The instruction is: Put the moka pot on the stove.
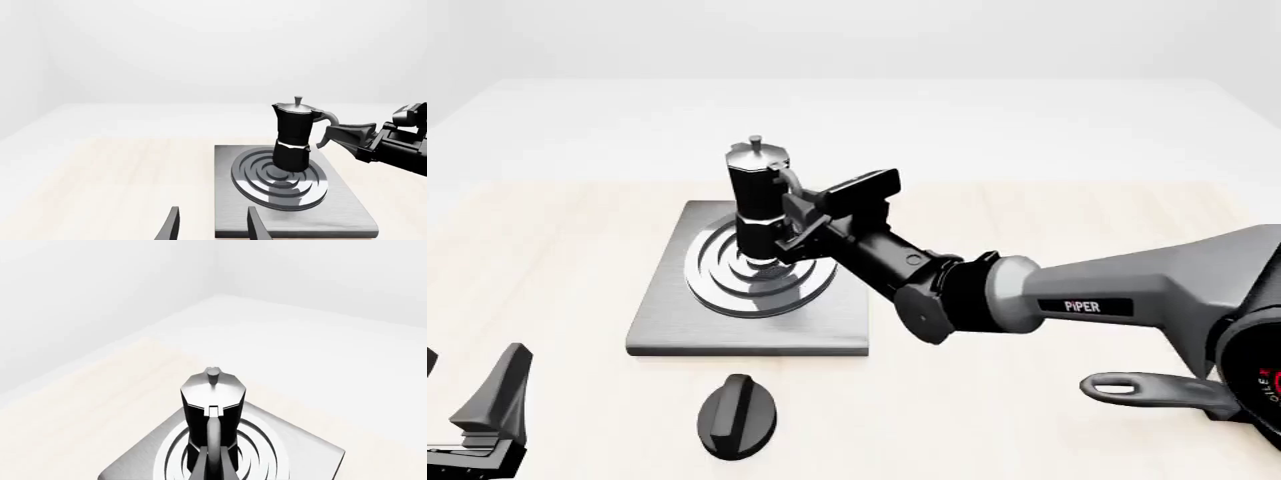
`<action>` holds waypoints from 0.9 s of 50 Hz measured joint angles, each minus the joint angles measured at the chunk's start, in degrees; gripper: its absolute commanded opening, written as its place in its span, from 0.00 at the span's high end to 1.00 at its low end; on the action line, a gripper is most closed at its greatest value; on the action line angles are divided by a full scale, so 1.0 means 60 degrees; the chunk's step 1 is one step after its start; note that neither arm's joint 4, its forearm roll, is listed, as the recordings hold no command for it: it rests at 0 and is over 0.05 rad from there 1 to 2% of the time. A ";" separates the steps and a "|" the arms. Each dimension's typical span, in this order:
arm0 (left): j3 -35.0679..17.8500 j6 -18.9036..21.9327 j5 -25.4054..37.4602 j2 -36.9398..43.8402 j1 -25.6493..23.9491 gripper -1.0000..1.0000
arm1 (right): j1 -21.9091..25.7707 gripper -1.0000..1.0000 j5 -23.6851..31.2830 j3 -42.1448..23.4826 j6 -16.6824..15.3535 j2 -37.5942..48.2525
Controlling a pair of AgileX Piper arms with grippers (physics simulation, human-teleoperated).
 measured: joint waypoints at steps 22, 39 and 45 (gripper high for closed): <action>0.0000 0.0000 0.0000 0.0000 0.0000 0.00 | 0.0082 1.00 0.0057 -0.0215 0.0046 0.0296; 0.0000 0.0000 0.0000 0.0000 0.0000 0.00 | 0.0122 1.00 0.0057 -0.0222 0.0060 0.0358; 0.0000 0.0000 0.0000 0.0000 0.0000 0.00 | 0.0135 1.00 0.0031 -0.0224 0.0085 0.0382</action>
